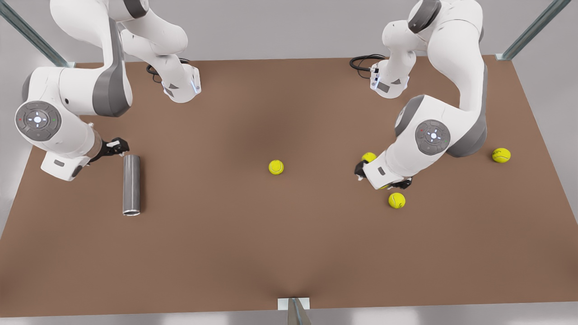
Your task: Put the tennis tube upright
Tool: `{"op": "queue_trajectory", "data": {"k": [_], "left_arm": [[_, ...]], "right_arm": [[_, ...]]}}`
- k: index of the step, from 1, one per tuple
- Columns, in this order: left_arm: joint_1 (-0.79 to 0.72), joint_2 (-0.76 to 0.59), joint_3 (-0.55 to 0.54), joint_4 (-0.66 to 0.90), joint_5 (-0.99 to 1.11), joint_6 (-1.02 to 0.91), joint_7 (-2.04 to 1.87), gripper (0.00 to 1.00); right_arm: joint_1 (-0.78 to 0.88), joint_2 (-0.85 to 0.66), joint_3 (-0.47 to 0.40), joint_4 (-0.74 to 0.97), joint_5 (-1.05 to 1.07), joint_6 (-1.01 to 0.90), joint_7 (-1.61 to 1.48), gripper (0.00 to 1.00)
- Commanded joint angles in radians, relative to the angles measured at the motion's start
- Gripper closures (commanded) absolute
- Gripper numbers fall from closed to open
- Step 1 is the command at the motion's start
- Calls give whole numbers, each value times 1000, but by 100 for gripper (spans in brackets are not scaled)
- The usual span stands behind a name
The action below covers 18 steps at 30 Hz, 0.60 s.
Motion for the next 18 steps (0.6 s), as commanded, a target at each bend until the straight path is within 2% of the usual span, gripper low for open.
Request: {"op": "queue_trajectory", "data": {"k": [1,2,4,8,9,10,11,12,14,18], "left_arm": [[26,8,1,1,-1,-98,-65,0],[37,8,-1,1,5,-170,-66,0],[66,5,1,4,3,-190,-66,0],[132,-38,-13,7,3,-302,-62,0],[115,-127,50,-86,0,-215,-59,0],[72,-321,140,-404,-6,39,-56,0],[26,-313,196,-373,-5,-61,-54,0],[26,-311,202,-350,-1,-134,-14,0],[31,-308,205,-344,-1,-197,38,0],[27,-261,217,-348,-57,-247,36,0]], "right_arm": [[-5,-1,0,-2,10,9,162,0],[-9,1,0,-2,11,10,161,0],[-38,27,-1,-52,-9,27,116,0],[-218,192,-1,-65,-12,234,-39,0],[-235,191,-1,-101,-12,309,-59,0],[-258,192,-1,-134,-10,372,-84,0],[-265,170,-1,-184,-9,420,-98,0],[-267,151,0,-224,-7,449,-96,0],[-265,139,0,-290,-1,497,-96,0],[-302,133,3,-456,39,708,-105,0]]}}
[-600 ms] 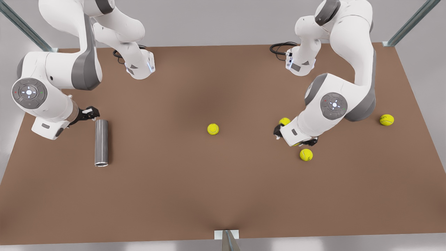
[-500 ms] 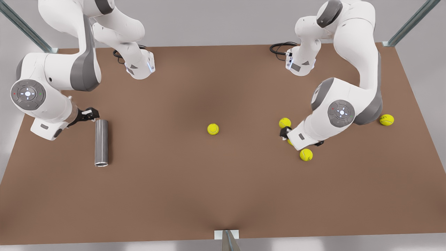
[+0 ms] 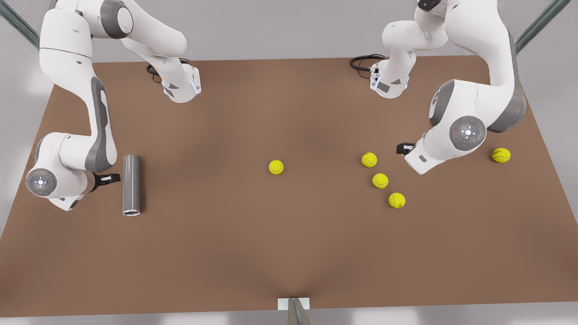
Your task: Put the tennis tube upright
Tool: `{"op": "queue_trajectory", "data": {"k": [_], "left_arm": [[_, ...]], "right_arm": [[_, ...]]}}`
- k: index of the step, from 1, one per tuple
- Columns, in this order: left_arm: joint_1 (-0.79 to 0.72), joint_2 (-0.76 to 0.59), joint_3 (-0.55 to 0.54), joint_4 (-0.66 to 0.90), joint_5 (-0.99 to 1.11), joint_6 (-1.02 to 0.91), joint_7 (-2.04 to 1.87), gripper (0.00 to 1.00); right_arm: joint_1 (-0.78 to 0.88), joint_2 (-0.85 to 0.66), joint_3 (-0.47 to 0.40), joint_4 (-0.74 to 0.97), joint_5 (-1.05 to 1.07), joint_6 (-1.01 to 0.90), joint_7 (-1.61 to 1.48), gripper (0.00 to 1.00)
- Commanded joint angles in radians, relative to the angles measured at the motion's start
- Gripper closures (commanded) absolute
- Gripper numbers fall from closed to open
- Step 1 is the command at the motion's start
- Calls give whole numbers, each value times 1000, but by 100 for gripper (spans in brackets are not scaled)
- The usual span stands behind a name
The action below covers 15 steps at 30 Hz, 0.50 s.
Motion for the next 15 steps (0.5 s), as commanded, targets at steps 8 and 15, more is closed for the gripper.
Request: {"op": "queue_trajectory", "data": {"k": [8,15], "left_arm": [[-4,19,20,-33,-69,-54,45,0],[-7,22,28,-33,-66,-55,43,0]], "right_arm": [[-56,13,0,-251,73,480,-106,0],[-70,100,-2,-292,71,577,-107,0]]}}
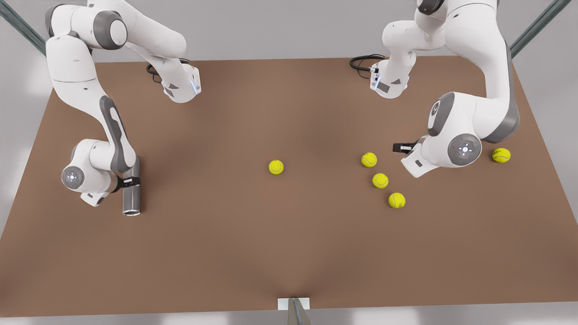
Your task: Put the tennis tube upright
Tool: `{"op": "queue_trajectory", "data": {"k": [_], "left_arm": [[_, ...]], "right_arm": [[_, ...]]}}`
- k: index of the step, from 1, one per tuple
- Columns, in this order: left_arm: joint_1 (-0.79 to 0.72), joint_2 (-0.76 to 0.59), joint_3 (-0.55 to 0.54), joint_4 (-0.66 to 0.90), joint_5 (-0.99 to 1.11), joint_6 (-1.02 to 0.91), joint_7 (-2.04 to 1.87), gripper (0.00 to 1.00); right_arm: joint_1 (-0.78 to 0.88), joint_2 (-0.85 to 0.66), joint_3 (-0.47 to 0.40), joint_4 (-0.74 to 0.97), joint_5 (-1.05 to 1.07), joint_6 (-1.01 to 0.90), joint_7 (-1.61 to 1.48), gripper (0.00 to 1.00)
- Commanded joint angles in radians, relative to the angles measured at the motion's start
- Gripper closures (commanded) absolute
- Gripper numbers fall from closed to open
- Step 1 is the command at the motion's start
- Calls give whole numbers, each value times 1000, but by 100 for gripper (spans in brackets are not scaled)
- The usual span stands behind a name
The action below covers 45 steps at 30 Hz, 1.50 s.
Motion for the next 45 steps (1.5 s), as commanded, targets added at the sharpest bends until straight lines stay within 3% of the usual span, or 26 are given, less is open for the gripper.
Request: {"op": "queue_trajectory", "data": {"k": [1,14,15,17,20,25,27,28,31,34,36,40,45], "left_arm": [[-1,3,2,0,0,-6,18,0],[-15,9,14,3,3,-9,16,0],[-15,8,14,3,3,-9,16,0],[-15,9,14,2,3,-9,16,0],[-15,9,14,2,3,-10,16,0],[-15,9,16,3,3,-10,18,0],[-14,9,16,2,3,-9,21,0],[-14,9,16,2,3,-7,21,0],[-14,9,16,2,1,-7,21,0],[-14,8,16,2,1,-7,19,0],[-14,8,16,2,1,-6,19,0],[-14,8,16,2,0,-1,19,0],[-14,17,16,0,0,-3,22,0]], "right_arm": [[-7,6,0,-19,3,126,-49,0],[-33,56,0,-90,0,235,-69,0],[-33,56,0,-90,0,233,-69,3],[-33,53,0,-90,-2,228,-71,21],[-35,47,0,-84,0,222,-88,32],[-33,12,9,-72,-2,192,-91,36],[-19,-80,72,-66,0,100,-117,36],[20,-83,130,-7,-8,26,-171,36],[307,-60,133,65,-11,-11,-207,36],[569,76,133,258,-75,-9,-226,36],[703,118,132,326,-207,38,-224,36],[786,158,123,324,-583,179,-224,36],[815,244,89,396,-623,215,-224,36]]}}
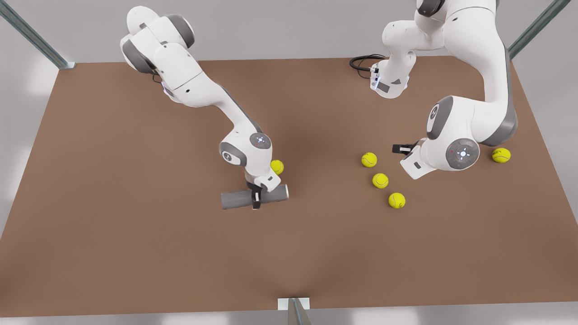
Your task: Put the tennis tube upright
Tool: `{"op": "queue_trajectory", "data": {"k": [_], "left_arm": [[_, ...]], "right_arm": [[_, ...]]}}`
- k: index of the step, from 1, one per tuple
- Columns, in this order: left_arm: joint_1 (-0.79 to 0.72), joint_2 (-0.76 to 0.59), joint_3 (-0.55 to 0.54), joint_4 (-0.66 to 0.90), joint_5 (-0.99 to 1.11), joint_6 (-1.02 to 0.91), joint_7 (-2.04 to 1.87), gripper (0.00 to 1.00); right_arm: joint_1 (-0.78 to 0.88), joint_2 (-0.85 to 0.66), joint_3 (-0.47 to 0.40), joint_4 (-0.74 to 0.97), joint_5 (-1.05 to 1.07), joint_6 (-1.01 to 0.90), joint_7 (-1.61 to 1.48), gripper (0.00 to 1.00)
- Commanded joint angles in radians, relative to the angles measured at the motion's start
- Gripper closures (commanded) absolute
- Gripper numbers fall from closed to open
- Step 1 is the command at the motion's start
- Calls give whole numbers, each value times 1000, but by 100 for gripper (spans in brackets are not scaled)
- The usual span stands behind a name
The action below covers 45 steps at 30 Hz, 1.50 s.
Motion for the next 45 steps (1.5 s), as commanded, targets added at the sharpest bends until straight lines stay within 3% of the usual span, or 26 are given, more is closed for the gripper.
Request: {"op": "queue_trajectory", "data": {"k": [1,3,5,7,22,24,25,26,38,42,45], "left_arm": [[0,2,0,1,0,0,5,0],[0,2,0,1,0,0,6,0],[2,2,0,1,2,0,6,0],[3,10,0,-1,2,-3,6,0],[25,24,0,-5,0,15,3,0],[26,24,0,-5,-1,17,3,0],[26,25,0,-5,-3,27,3,0],[26,25,0,-5,-3,35,3,0],[34,24,-8,19,-107,184,-3,0],[22,37,-54,47,-107,189,-1,0],[-31,48,-60,51,-104,245,-4,0]], "right_arm": [[3,37,-10,39,-52,62,-30,36],[2,80,-19,102,76,60,-21,36],[-3,94,-21,127,225,31,244,36],[-3,106,-19,125,236,25,363,36],[32,197,-19,157,230,48,326,35],[32,195,-19,157,230,48,325,28],[32,195,-19,157,232,48,314,6],[29,191,-19,157,235,48,306,0],[34,152,-12,138,235,37,297,0],[37,11,17,21,239,-6,292,0],[29,-189,56,-16,244,-281,269,0]]}}
